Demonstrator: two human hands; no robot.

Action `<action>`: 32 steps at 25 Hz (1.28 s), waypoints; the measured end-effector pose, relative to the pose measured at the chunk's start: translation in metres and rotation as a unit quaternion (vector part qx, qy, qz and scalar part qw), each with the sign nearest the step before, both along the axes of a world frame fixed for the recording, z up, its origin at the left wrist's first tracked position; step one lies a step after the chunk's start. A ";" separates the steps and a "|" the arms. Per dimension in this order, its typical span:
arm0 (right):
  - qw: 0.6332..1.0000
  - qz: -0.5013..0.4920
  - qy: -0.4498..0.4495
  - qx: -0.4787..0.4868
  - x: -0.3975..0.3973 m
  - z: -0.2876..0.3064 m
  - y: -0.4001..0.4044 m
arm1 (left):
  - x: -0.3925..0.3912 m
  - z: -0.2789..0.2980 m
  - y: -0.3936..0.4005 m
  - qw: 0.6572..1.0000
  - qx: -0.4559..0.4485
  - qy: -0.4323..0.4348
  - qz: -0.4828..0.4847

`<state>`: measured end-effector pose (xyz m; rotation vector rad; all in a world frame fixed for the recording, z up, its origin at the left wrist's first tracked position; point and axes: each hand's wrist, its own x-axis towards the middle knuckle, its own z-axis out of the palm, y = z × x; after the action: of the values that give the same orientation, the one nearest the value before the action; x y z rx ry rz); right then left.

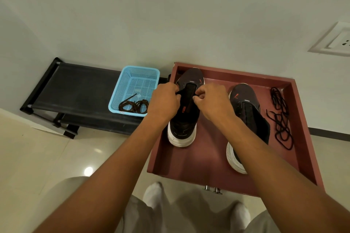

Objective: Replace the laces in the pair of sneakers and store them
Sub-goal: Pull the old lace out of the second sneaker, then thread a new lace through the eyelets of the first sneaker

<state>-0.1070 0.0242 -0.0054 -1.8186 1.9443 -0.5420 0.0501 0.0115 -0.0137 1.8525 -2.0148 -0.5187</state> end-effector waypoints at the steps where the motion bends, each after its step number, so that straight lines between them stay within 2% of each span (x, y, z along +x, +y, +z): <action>1: 1.000 0.001 -0.003 0.003 0.000 0.000 0.000 | 0.000 0.000 0.000 1.000 0.000 0.003 -0.002; 6: 0.999 0.003 -0.009 -0.036 -0.002 0.007 -0.001 | 0.003 0.013 0.004 1.000 -0.026 0.000 -0.017; 11: 0.997 0.051 -0.007 -0.065 0.010 0.028 0.001 | 0.037 0.041 0.006 0.999 -0.045 -0.010 0.005; 15: 0.993 0.100 -0.011 -0.068 0.034 0.041 0.009 | 0.093 0.050 0.003 0.998 -0.025 -0.052 0.021; 23: 0.981 0.182 -0.023 -0.061 0.098 0.024 -0.002 | 0.160 0.012 0.012 0.993 0.049 -0.106 -0.001; 27: 0.973 0.225 0.024 -0.037 0.128 0.006 -0.022 | 0.166 -0.012 0.007 0.982 0.118 -0.145 -0.034; 32: 0.953 0.266 0.141 0.036 0.154 -0.031 -0.062 | 0.164 -0.034 0.002 0.976 0.151 -0.152 -0.046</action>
<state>0.0467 -0.0373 -0.0359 -2.3469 1.4970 -0.0339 0.2136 0.0130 -0.0478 2.1333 -2.3372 -0.6313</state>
